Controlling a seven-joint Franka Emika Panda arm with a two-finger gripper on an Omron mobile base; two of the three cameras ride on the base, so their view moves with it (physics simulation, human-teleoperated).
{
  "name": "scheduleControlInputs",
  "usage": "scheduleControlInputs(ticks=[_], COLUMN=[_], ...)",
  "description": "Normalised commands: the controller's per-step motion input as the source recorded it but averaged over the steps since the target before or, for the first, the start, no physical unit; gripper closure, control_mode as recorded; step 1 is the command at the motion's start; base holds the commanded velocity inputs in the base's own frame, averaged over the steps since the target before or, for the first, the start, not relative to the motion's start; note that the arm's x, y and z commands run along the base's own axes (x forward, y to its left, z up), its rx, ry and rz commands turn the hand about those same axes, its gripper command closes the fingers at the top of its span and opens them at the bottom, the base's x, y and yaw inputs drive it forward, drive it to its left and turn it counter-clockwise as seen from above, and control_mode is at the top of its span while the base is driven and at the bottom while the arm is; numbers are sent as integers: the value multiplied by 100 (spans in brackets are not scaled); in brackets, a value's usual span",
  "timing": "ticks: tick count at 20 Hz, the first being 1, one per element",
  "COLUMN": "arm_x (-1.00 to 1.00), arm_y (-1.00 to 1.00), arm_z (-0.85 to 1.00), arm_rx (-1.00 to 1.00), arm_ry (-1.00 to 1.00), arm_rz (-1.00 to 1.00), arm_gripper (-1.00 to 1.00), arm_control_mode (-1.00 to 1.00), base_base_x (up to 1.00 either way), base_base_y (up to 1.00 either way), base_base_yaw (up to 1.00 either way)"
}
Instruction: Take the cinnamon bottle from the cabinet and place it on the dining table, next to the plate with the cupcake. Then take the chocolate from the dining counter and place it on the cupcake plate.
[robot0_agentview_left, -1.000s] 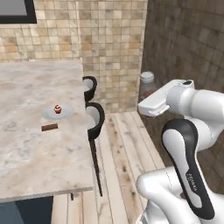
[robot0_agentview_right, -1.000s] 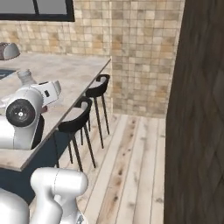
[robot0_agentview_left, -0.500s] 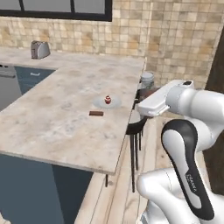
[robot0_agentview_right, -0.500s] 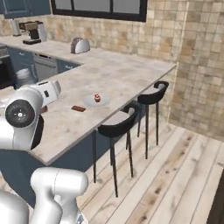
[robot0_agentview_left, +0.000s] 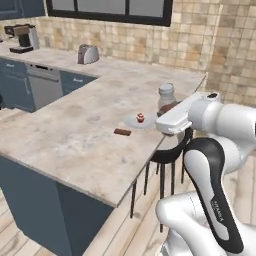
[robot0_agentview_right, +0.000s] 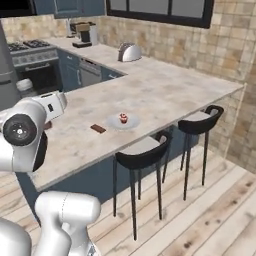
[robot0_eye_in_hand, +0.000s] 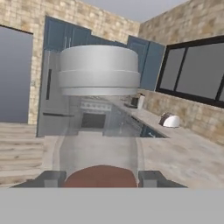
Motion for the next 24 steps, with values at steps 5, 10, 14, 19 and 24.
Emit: scheduleControlInputs(ticks=[5, 10, 14, 19, 24], arm_x=[0, 0, 0, 0, 0], arm_y=[0, 0, 0, 0, 0], arm_z=[0, 0, 0, 0, 0], arm_rx=[0, 0, 0, 0, 0], arm_ry=[0, 0, 0, 0, 0], arm_rz=[0, 0, 0, 0, 0], arm_gripper=[100, 100, 100, 100, 100], arm_control_mode=[100, 100, 100, 100, 100], base_base_x=[0, 19, 26, 50, 54], base_base_y=[-78, -71, -78, -30, 0], base_base_yaw=[44, 44, 41, 35, 21])
